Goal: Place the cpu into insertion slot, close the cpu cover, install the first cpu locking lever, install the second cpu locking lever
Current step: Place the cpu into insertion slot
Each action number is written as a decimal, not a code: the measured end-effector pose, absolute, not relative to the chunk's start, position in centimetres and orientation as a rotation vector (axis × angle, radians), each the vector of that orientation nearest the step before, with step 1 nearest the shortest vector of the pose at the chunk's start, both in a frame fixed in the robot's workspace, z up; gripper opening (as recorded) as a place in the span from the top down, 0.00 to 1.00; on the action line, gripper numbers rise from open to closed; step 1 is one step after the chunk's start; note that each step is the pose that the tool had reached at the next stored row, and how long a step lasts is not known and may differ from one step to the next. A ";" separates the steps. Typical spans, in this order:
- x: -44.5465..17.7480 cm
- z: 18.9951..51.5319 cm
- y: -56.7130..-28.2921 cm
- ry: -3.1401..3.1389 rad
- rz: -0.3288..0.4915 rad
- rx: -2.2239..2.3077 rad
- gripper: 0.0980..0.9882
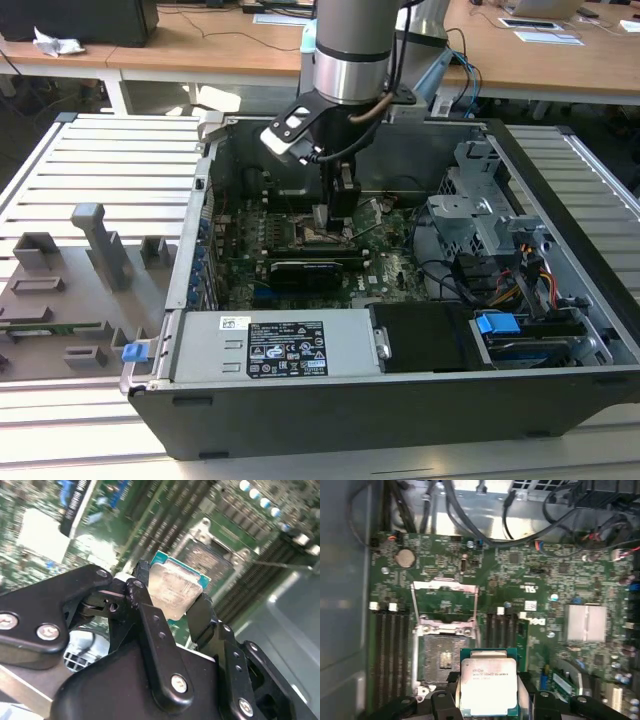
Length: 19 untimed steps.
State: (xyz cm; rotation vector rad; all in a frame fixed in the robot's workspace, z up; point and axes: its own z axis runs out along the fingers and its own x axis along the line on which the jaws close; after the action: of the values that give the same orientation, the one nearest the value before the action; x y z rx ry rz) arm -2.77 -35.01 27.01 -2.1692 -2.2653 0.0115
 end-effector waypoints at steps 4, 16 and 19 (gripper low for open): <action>-2.8 27.0 -35.0 -2.255 -0.005 -2.166 0.50; -2.8 27.0 -32.3 -2.256 -0.002 -2.167 0.50; -2.8 26.8 -32.3 -2.256 -0.001 -2.167 0.50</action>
State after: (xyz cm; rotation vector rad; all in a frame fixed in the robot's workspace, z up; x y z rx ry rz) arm -2.77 -32.29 26.81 -2.1672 -2.2564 -0.0014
